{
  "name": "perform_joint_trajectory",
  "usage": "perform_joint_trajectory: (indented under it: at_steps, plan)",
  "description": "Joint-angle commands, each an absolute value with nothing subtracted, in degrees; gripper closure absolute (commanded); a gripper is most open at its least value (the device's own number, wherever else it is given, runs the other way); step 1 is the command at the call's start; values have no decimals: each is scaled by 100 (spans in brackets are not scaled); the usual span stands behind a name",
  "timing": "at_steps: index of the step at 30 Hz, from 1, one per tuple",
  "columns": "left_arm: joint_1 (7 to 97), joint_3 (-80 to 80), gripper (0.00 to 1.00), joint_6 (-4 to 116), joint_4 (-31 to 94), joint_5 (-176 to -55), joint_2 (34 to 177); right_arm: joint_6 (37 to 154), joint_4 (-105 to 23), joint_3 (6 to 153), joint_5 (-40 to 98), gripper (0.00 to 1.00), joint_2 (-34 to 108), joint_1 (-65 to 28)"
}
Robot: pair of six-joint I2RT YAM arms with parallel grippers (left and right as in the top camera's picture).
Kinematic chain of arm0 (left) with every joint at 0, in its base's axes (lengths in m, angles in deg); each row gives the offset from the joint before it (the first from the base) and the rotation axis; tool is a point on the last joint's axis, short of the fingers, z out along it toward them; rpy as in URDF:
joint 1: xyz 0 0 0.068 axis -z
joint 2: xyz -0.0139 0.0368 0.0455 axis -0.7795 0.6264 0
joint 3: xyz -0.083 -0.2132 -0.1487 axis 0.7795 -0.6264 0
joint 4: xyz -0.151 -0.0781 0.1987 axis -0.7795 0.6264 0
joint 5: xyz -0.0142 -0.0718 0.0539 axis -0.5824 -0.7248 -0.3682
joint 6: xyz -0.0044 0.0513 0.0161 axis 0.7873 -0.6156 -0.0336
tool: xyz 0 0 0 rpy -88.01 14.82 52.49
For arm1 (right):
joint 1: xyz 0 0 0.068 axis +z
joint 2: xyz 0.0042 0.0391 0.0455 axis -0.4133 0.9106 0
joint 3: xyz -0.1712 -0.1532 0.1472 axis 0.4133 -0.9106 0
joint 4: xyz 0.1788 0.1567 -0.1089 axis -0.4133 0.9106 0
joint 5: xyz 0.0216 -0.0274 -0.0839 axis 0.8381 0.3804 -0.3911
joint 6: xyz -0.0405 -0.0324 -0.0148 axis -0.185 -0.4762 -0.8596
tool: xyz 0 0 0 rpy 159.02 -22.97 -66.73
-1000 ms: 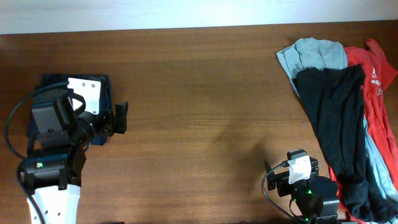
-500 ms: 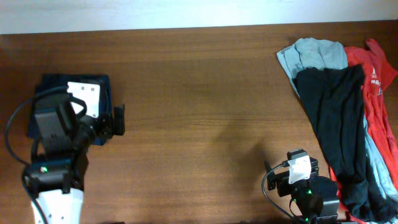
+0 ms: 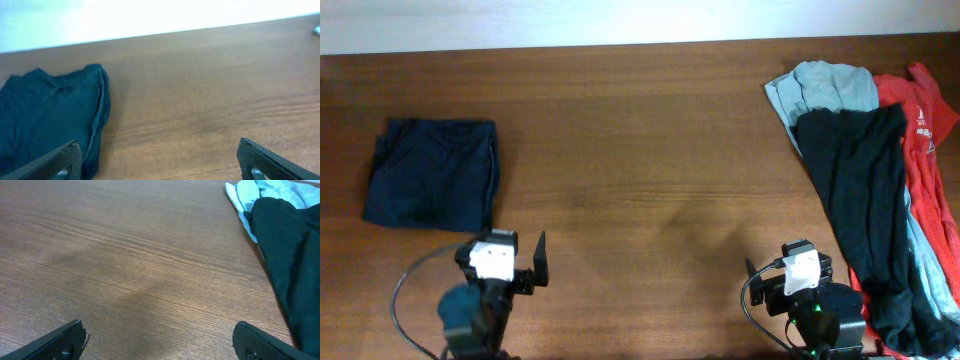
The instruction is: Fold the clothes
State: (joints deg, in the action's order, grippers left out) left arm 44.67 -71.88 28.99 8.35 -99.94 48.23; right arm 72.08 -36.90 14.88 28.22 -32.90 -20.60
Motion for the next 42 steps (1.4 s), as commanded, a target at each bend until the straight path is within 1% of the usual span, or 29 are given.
perform_joint_trajectory:
  at_steps: [1, 3, 7, 42]
  plan:
    - [4482, -7730, 1, 3334, 571, -10060, 3837, 7210, -3709, 1462, 2774, 1, -3323, -2029]
    - [4500, -7827, 1, 3342, 328, -10064, 3426, 7210, -3709, 1462, 2774, 2, -3323, -2029]
    - [4517, -7951, 1, 3340, 40, -10036, 3455, 7210, -3711, 1462, 2774, 2, -3323, -2029]
    - [4517, -7949, 1, 3342, 75, -10036, 3457, 7210, -3711, 1462, 2774, 1, -3323, -2029]
